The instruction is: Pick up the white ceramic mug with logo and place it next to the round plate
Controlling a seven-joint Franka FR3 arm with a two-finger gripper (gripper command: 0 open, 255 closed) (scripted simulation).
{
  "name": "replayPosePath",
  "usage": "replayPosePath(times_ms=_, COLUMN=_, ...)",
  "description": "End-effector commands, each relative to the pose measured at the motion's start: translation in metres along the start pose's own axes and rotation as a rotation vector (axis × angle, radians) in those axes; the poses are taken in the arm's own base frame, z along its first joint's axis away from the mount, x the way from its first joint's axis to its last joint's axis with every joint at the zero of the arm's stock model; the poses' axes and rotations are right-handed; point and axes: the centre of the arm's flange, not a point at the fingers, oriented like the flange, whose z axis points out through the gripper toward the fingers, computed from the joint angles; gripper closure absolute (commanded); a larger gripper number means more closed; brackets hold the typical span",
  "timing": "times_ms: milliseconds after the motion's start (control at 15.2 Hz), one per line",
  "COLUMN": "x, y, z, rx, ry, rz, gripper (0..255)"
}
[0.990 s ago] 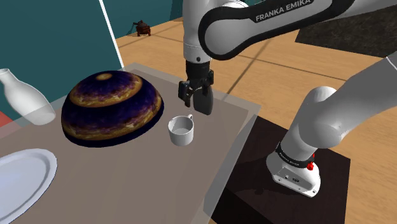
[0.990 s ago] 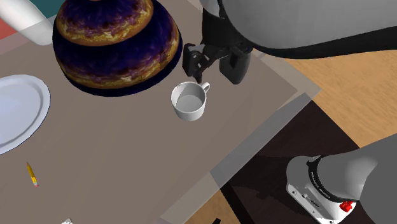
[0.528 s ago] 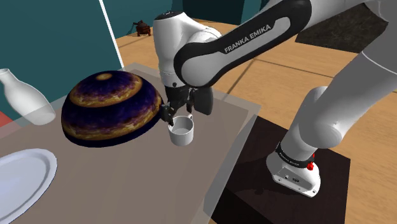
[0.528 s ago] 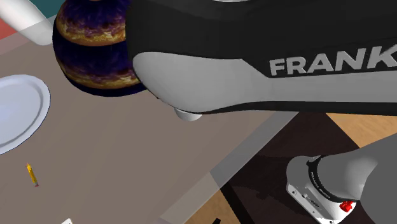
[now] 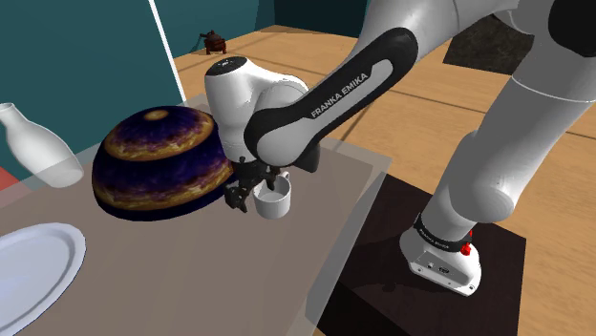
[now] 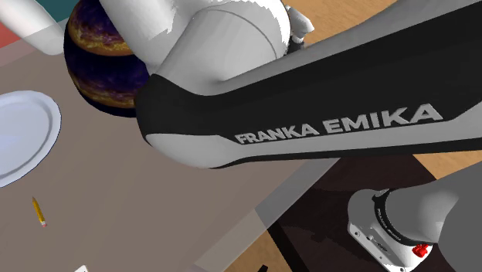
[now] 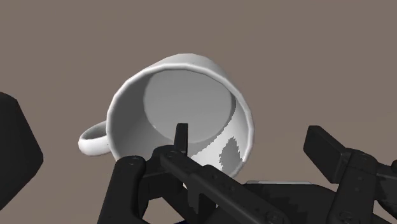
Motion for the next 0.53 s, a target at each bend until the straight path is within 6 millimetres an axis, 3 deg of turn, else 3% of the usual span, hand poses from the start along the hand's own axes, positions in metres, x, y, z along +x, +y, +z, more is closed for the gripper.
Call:
replayPosePath(times_ms=0, x=0.0, y=0.0, z=0.011, rx=0.0, ry=0.0, rz=0.0, gripper=0)
replayPosePath(times_ms=132, x=0.0, y=0.0, z=0.024, rx=0.0, ry=0.0, rz=0.0, gripper=0)
replayPosePath(times_ms=462, x=0.0, y=0.0, z=0.024, rx=0.0, ry=0.0, rz=0.0, gripper=0)
